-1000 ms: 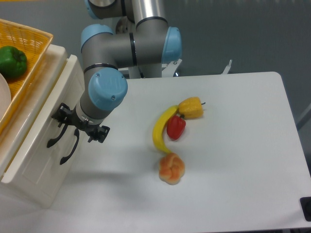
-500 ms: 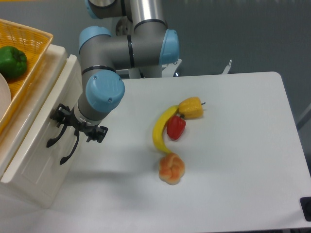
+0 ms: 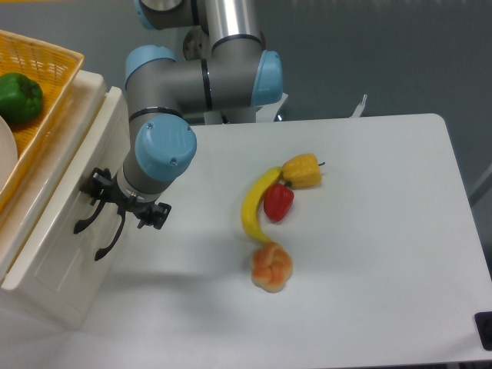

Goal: Slide open the top white drawer

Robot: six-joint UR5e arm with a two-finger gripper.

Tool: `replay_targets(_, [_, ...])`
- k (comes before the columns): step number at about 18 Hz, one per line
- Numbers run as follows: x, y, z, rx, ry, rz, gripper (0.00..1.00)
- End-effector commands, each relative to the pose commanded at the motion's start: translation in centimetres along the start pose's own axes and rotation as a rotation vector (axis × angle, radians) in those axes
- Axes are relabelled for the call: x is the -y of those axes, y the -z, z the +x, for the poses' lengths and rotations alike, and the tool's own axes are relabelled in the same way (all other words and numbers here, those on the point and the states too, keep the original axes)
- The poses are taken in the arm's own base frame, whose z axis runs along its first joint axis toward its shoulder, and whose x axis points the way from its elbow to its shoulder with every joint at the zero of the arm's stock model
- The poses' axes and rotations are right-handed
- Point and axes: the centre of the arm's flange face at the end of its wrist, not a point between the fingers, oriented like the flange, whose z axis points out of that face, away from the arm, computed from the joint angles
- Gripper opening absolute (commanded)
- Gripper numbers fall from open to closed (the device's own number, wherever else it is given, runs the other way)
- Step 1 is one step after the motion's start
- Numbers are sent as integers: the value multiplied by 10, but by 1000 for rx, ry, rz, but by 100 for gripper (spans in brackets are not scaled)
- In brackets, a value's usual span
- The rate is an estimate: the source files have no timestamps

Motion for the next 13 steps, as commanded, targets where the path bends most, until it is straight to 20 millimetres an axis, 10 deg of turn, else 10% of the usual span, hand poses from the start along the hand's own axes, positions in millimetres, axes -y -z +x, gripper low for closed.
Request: replay_targets(13, [-3, 3, -2, 65, -38, -23, 100])
